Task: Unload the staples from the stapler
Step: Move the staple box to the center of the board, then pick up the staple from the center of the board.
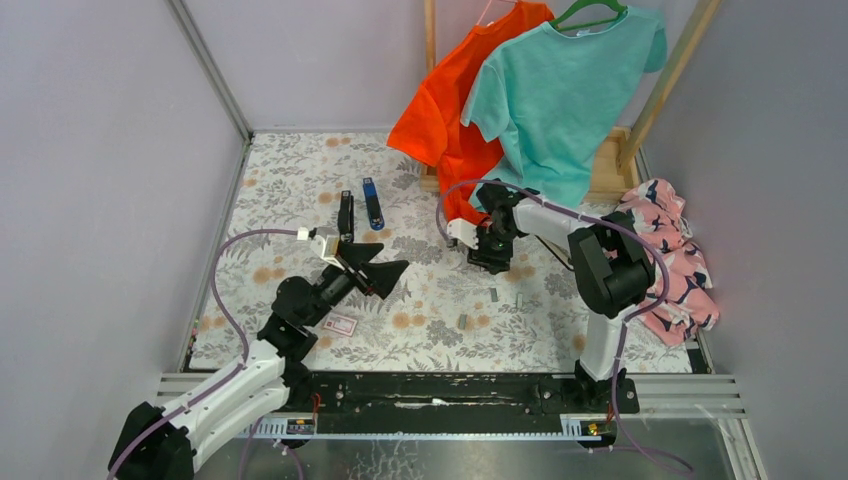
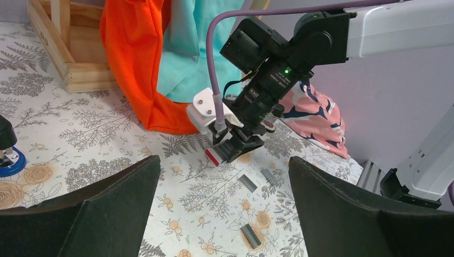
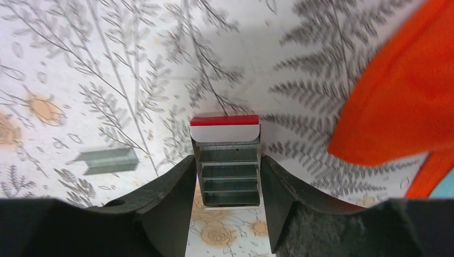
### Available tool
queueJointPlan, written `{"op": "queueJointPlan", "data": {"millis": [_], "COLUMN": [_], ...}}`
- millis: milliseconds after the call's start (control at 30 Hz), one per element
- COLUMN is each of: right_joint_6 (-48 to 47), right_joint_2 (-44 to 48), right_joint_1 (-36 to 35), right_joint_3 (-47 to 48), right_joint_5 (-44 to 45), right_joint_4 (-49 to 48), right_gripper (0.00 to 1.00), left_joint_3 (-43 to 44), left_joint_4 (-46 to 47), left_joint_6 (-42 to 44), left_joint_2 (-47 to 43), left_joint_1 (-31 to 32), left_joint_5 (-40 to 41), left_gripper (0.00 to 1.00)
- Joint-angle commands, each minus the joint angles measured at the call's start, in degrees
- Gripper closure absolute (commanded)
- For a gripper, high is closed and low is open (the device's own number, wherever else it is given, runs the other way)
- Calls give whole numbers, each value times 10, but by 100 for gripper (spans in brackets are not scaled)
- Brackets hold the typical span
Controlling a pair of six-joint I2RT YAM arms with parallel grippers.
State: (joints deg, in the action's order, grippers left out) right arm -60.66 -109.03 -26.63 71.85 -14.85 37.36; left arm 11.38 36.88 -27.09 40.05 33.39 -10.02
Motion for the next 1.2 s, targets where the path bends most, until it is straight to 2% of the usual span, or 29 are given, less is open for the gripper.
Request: {"op": "queueJointPlan", "data": {"millis": [0,233,367,500,633,733,867,1000,1167], "right_joint_6": [-16,30,63,108,211,302,425,454,466], "right_joint_2": [-15,37,113,217,329,404,477,498,489], "right_joint_1": [-28,-28,-23,-6,33,79,150,180,188], "right_joint_3": [29,67,61,13,-55,-115,-174,-187,-178], "right_joint_5": [-28,-31,-56,-126,-241,-338,-415,-394,-346], "right_joint_4": [24,25,40,43,-13,-88,-204,-208,-199], "right_gripper": [43,27,25,26,26,24,22,22,22], "left_joint_3": [-13,-7,1,6,30,71,158,249,368], "left_joint_4": [2,9,9,4,-27,-86,-224,-360,-518], "left_joint_6": [-9,-51,-75,-93,-97,-92,-102,-132,-147], "left_joint_2": [-22,-12,1,20,53,94,174,276,413], "left_joint_1": [2,3,11,42,101,157,223,274,316], "left_joint_5": [10,-25,-50,-34,16,73,163,241,289], "left_gripper": [3,4,5,6,8,10,15,17,21]}}
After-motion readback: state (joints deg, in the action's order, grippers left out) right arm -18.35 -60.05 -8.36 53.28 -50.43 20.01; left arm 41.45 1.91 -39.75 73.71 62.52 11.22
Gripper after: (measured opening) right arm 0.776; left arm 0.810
